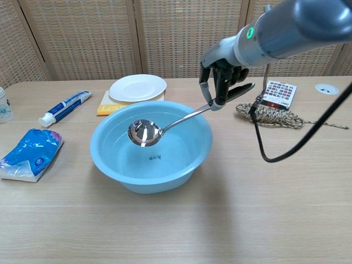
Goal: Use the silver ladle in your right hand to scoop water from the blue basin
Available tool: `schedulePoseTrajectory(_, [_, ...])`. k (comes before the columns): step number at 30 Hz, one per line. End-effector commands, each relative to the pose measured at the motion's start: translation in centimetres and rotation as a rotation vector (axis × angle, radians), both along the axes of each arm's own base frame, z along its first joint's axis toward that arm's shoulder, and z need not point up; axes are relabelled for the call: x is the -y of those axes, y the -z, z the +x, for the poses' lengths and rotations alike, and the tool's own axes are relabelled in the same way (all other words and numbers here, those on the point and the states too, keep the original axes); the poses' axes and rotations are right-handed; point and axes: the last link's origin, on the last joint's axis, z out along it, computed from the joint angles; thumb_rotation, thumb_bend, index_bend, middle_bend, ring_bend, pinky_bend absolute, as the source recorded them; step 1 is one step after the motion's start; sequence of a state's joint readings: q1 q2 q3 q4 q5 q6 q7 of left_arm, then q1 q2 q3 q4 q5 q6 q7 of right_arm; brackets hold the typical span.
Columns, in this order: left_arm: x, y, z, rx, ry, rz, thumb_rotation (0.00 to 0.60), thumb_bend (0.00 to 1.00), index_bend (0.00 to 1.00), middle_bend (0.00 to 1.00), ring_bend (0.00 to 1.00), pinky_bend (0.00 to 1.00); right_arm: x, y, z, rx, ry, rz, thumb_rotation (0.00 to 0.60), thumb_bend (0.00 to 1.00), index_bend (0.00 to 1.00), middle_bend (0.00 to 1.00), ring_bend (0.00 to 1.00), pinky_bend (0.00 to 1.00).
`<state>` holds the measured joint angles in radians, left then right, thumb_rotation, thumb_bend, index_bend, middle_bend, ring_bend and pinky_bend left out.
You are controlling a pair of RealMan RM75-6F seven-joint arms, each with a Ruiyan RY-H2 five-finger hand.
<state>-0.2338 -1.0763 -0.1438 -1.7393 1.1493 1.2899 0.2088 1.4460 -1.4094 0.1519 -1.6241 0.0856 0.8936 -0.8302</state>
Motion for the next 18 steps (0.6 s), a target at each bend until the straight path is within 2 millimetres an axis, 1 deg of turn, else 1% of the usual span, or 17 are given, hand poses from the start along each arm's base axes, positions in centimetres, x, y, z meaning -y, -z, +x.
schedulePoseTrajectory(1, [-0.1,-0.1,-0.1,0.005,-0.005,0.002,0.600,0.00,0.00,0.00,0.00,0.00,0.3,2.0,0.9,-0.047,-0.021,0.012,0.600,0.77,0.85,1.00,1.00,1.00])
schedulePoseTrajectory(5, [-0.2,-0.1,-0.3,0.012,-0.011,0.000,0.600,0.00,0.00,0.00,0.00,0.00,0.4,3.1,1.1,-0.087,-0.042,0.012,0.600,0.78,0.85,1.00,1.00,1.00])
schedulePoseTrajectory(11, [-0.3,-0.2,-0.3,0.021,-0.014,-0.004,0.600,0.00,0.00,0.00,0.00,0.00,0.3,4.3,1.6,-0.193,-0.125,-0.028,0.600,0.79,0.85,1.00,1.00,1.00])
schedulePoseTrajectory(18, [-0.5,-0.1,-0.3,0.032,-0.012,-0.013,0.600,0.00,0.00,0.00,0.00,0.00,0.4,6.1,1.6,-0.329,-0.296,-0.127,0.600,0.79,0.85,1.00,1.00,1.00])
